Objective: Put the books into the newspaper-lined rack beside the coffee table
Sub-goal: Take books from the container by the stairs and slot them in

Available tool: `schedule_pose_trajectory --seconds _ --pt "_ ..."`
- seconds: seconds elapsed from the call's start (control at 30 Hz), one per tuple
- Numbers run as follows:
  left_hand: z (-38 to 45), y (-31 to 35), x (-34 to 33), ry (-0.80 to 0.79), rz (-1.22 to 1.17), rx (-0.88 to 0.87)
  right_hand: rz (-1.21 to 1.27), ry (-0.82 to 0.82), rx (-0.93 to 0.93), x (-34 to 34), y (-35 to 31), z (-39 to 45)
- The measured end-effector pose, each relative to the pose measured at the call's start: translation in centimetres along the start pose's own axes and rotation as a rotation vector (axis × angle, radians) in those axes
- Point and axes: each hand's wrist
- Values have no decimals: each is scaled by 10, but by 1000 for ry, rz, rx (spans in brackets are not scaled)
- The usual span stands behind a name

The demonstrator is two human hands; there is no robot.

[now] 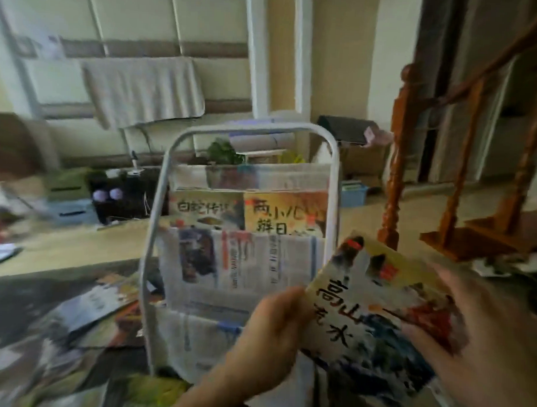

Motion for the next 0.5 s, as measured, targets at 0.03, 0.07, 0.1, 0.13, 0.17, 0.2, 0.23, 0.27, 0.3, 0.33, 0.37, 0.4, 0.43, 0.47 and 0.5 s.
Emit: schedule_pose_trajectory --seconds 0.03,0.07,0.1,0.13,0.17,0.2,0.23,0.27,0.3,0.33,0.37,0.4,0.43,0.47,0.5 --pt "1 -1 20 73 -37 8 15 40 20 2 -28 15" --pt "3 -3 38 152 -75 11 -3 57 63 -1 -49 29" --pt "5 -3 56 229 -95 4 12 111 115 -4 -70 44" --pt "9 -2 72 301 -102 -9 65 115 180 -11 -86 59" --pt "15 -2 88 365 -108 -27 107 117 201 -15 -106 75" --pt "22 -3 104 428 -117 -40 132 115 237 -23 -121 92" --pt "32 -5 118 489 -123 -45 132 139 294 -30 -135 109" --pt "43 -8 132 551 -105 -53 138 158 356 -38 -151 125" --pt "57 -13 145 615 -58 -69 127 175 387 -44 -170 141" --pt "71 -17 156 671 12 -91 108 199 433 -54 -184 157" --pt "84 -21 167 715 81 -110 82 226 474 -64 -198 171" --pt "96 -23 176 746 134 -112 70 238 501 -74 -211 183" --pt "106 -25 184 757 161 -100 37 232 516 -83 -223 194" --pt "115 -29 189 748 164 -81 13 236 530 -94 -230 203" --pt "121 -33 191 722 151 -52 -7 239 548 -106 -235 210"
Point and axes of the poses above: each hand's wrist, its own z-axis towards the middle knuckle, its own x-axis out of the back of the hand, y = z × x, and after that the axes turned 11 degrees about y, right-handed
